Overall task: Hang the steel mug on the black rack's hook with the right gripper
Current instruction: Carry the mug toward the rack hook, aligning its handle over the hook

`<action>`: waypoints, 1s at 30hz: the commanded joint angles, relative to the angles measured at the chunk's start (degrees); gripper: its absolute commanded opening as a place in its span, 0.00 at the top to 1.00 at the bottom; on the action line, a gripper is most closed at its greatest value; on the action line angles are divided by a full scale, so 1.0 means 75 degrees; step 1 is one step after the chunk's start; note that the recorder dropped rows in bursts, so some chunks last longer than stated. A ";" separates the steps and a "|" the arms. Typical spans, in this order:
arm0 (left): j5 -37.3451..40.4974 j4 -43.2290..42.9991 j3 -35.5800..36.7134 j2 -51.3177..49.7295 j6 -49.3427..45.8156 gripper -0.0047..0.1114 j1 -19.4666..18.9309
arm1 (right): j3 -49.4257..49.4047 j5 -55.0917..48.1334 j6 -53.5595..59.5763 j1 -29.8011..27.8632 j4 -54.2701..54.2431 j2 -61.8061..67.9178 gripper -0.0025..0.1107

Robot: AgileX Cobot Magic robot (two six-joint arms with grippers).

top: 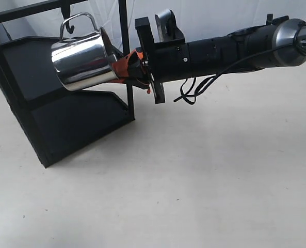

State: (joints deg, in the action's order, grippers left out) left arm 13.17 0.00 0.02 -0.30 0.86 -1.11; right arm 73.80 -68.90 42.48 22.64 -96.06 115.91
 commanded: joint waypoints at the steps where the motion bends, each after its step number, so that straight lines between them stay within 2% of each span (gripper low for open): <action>1: 0.0009 0.0050 -0.0003 0.0041 0.0013 0.95 0.0009 | 0.0037 -0.0142 -0.0030 -0.0036 -0.0258 -0.0020 0.99; 30: 0.0009 0.0050 -0.0003 0.0041 0.0013 0.95 0.0009 | 0.0037 -0.0142 -0.0636 -0.0036 0.0251 -0.0020 0.99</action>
State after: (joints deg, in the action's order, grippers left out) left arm 13.17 0.00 0.02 -0.30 0.86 -1.11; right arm 73.80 -68.90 38.22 22.64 -93.82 115.91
